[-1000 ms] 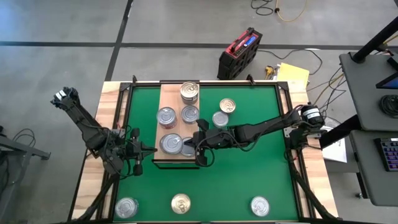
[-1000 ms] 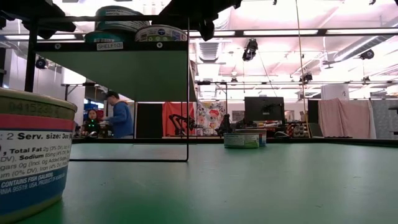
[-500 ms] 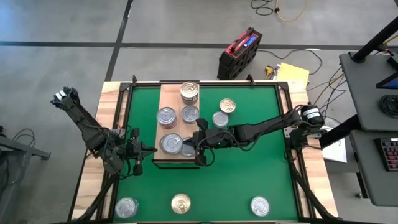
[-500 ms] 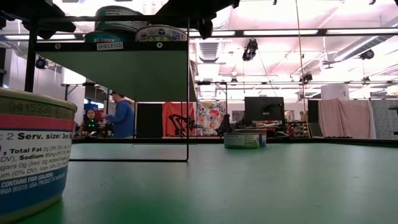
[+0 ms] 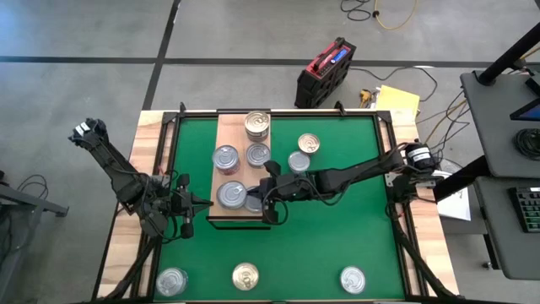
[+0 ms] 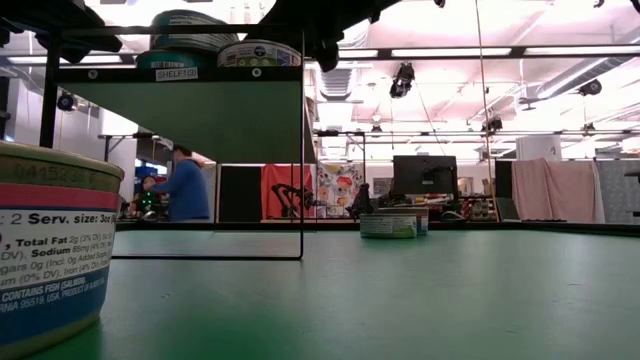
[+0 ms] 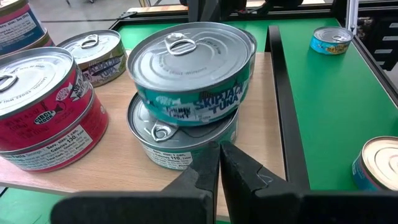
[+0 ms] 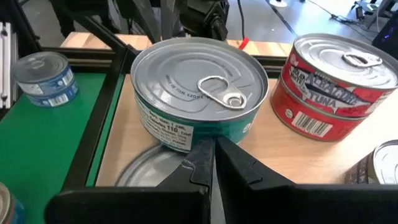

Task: Stack canned seafood by type on shelf
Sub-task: Stack the green and blue tuna can on top of the green and blue tuna can on the shelf, then stack the green and white tuna can on top of the green and white tuna can on the shelf

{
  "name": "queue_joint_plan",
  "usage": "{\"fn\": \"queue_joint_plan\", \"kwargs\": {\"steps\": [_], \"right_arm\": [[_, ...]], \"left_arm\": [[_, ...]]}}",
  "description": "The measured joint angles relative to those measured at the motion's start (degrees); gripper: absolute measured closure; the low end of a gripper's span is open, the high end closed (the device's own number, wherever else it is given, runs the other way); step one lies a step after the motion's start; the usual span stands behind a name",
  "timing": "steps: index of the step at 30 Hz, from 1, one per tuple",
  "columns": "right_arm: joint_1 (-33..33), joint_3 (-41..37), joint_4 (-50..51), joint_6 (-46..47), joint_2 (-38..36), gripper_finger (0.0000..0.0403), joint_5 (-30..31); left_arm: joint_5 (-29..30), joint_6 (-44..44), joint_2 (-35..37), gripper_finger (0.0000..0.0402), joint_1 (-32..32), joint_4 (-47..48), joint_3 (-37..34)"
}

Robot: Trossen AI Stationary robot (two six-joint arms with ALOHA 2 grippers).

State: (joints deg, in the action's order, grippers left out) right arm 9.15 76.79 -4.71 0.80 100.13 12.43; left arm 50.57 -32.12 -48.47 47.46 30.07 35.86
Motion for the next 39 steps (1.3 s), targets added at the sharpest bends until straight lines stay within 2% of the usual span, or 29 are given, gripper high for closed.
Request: {"fn": "queue_joint_plan", "kwargs": {"steps": [16,24,27,31,33,39], "right_arm": [[-0.1,0.0,-1.6,-1.7,0.0,0.0394,0.0],[2.0,-0.1,4.3,-2.3,-6.4,0.0394,0.7],[4.7,-1.0,7.7,-2.9,-8.3,0.0394,4.6],[9.9,-1.7,12.9,-2.5,-10.5,0.0394,14.9],[12.3,-1.7,15.3,-0.8,-11.0,0.0394,18.0],[15.5,-1.9,20.7,4.2,-10.9,0.0394,19.2]], "left_arm": [[0.0,0.0,0.0,0.0402,0.0,0.0,0.0],[-3.4,-1.1,0.0,0.0402,0.2,-0.5,2.7],[-3.5,-1.5,-0.7,0.0402,0.6,-0.5,4.5],[-3.6,-2.4,-3.7,0.0402,1.6,-0.5,6.6],[-3.6,-3.7,-5.8,0.0402,2.0,-0.5,8.0],[-3.5,-5.3,-15.0,0.0402,3.5,0.0,13.5]]}}
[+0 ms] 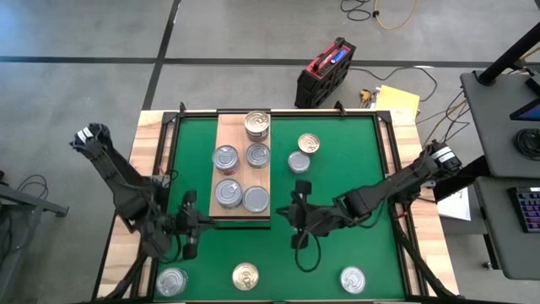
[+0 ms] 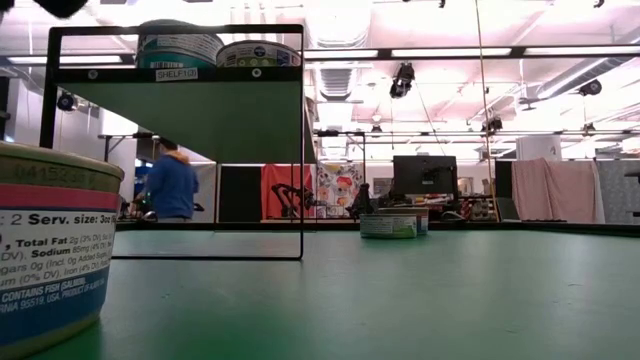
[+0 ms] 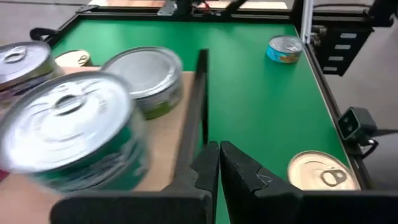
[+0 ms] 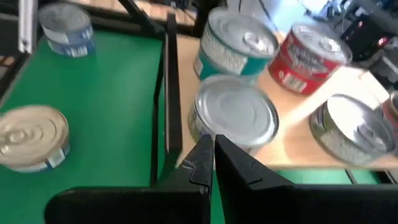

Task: Stack canned seafood by type on shelf
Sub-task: Stack the green and white tuna can on top of the green and white tuna can on the shelf

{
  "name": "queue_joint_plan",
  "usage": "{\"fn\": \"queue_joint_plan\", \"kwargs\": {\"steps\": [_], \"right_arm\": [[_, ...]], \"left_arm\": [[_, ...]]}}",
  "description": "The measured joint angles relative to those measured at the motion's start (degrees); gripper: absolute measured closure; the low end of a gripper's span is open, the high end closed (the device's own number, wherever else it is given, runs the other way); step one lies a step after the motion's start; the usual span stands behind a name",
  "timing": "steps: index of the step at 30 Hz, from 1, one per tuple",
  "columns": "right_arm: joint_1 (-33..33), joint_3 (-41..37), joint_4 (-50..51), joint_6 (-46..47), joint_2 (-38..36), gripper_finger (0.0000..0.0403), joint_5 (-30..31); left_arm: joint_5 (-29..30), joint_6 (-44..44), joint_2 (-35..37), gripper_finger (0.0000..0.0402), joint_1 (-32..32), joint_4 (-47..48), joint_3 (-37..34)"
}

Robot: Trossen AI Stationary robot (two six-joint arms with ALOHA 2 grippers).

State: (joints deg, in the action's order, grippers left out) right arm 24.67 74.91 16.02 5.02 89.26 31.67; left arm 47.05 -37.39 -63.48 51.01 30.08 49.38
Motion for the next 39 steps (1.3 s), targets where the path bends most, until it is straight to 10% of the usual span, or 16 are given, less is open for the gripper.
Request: {"fn": "queue_joint_plan", "kwargs": {"steps": [28,39], "right_arm": [[7.3,-9.7,12.3,24.5,-0.3,0.0394,7.4],[9.8,-13.3,20.4,40.2,-0.3,0.0394,-0.2]], "left_arm": [[1.9,-14.2,-30.0,0.0402,8.1,15.7,27.6],[2.0,-14.2,-37.6,0.0402,8.1,18.1,34.2]]}}
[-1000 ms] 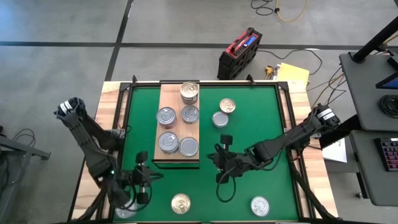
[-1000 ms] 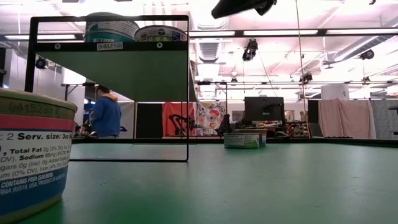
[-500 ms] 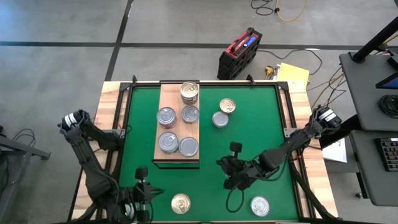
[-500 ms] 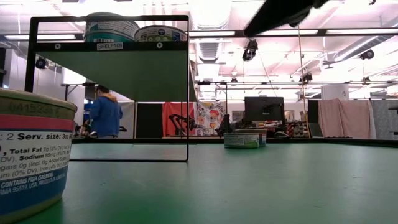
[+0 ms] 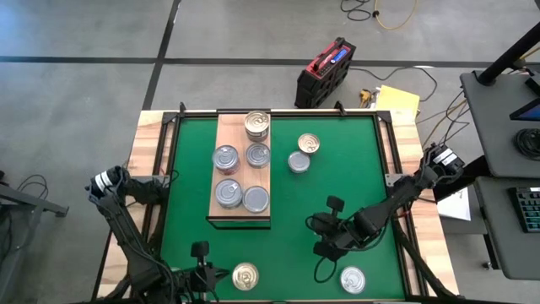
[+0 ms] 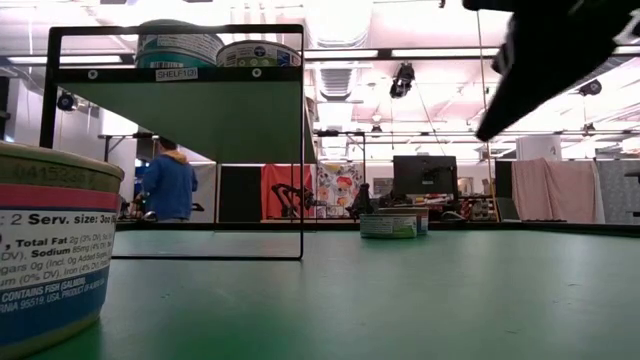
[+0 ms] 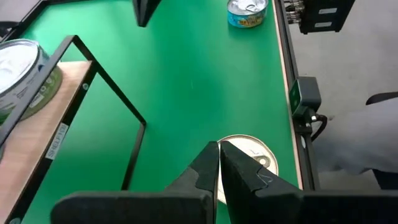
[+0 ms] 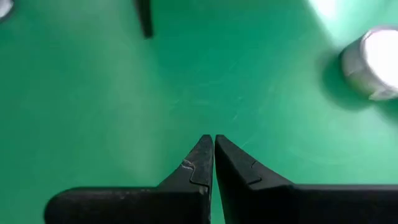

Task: Stack canned seafood by type on shelf
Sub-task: Stack the green and white tuna can on top of the green and white tuna can on the shelf

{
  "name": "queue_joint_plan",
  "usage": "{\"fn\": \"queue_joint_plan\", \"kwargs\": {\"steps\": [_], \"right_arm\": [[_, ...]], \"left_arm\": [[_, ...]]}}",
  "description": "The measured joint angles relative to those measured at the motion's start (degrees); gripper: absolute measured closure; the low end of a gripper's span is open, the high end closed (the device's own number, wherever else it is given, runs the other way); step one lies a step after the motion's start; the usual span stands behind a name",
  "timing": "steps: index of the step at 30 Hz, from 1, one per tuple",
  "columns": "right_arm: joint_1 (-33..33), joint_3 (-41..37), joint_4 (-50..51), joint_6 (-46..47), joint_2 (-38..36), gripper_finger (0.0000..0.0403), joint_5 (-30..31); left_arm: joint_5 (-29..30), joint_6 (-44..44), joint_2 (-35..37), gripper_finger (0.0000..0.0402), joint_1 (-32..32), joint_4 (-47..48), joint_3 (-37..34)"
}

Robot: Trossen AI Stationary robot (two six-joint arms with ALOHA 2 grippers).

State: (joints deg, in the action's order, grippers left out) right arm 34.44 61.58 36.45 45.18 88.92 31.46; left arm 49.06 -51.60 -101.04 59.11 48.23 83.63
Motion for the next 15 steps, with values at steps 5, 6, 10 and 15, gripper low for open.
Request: {"fn": "queue_joint_plan", "kwargs": {"steps": [5,6,10,15], "right_arm": [[1.7,0.0,1.5,3.2,-0.2,0.0394,-4.1],[1.8,0.0,2.1,4.1,-0.3,0.0394,-5.3],[1.8,0.0,6.7,8.1,-0.5,0.0394,-9.7],[1.5,0.0,13.8,9.7,-0.6,0.0394,-7.5]], "left_arm": [[0.1,-0.7,-1.1,0.0402,0.0,0.3,-0.2],[0.1,-0.9,-1.1,0.0402,0.0,0.3,-0.3],[1.3,-1.5,-1.1,0.0402,-0.1,0.3,-0.4],[4.6,-1.5,-1.1,0.0402,-0.2,1.3,-0.1]]}}
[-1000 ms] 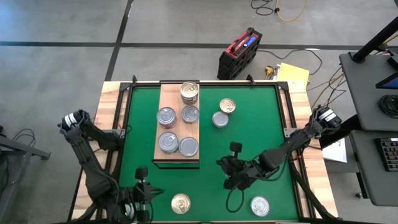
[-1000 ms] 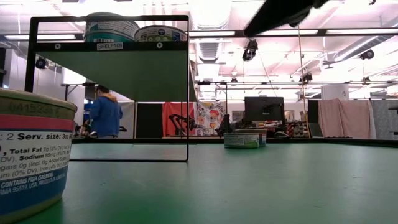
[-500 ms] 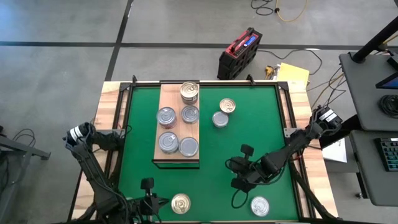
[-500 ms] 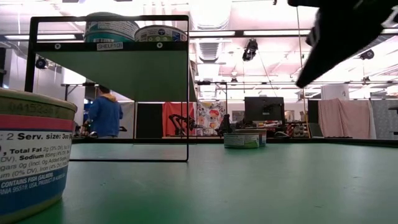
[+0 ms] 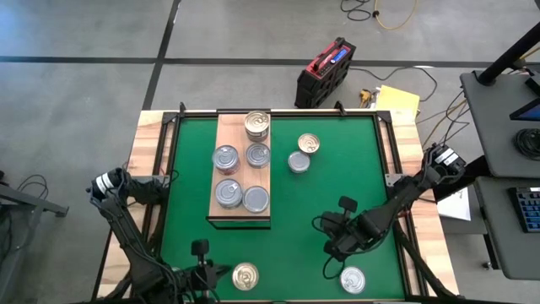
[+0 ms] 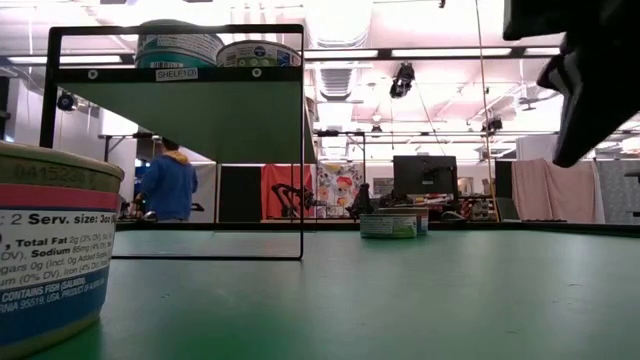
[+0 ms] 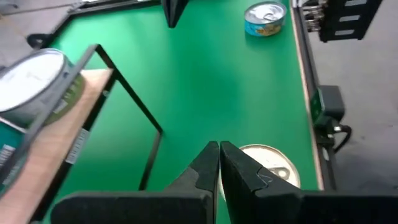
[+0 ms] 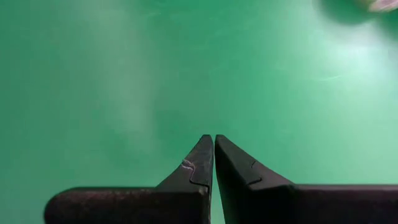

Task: Stack canned seafood by type on shelf
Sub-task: Stack the green and white tuna can on top of the green and white tuna can on the shelf

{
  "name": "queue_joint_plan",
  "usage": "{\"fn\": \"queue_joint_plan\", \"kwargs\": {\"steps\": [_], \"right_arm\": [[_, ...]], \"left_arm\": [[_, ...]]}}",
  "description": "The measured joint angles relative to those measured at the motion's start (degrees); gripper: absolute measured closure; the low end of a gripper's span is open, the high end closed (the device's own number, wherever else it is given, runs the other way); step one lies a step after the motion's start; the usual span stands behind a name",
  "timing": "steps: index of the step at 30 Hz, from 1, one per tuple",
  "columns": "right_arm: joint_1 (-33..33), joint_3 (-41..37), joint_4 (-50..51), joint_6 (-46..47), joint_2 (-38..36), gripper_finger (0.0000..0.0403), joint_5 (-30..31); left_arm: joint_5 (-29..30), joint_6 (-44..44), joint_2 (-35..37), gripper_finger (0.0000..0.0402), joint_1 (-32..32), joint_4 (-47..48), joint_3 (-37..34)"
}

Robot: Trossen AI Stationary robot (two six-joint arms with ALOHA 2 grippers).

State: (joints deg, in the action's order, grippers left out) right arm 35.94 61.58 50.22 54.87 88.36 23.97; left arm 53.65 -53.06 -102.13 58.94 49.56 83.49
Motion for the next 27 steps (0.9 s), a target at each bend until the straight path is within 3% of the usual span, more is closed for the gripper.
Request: {"fn": "queue_joint_plan", "kwargs": {"steps": [5,13,20,27], "right_arm": [[-3.5,0.0,0.7,-4.9,-1.5,0.0394,4.6],[-16.5,-0.4,-2.8,-21.7,-4.8,0.0394,5.0],[-28.7,-5.6,-17.3,-33.8,-9.3,0.0394,-3.0],[-41.7,-12.1,-29.7,-31.6,-10.3,0.0394,-6.6]], "left_arm": [[1.3,0.0,0.0,0.0402,-1.0,2.6,0.0],[2.4,0.0,0.4,0.0402,-3.9,7.6,0.0],[2.4,0.0,1.3,0.0402,-4.9,10.8,0.0],[2.8,0.0,2.0,0.0402,-5.0,11.7,0.0]]}}
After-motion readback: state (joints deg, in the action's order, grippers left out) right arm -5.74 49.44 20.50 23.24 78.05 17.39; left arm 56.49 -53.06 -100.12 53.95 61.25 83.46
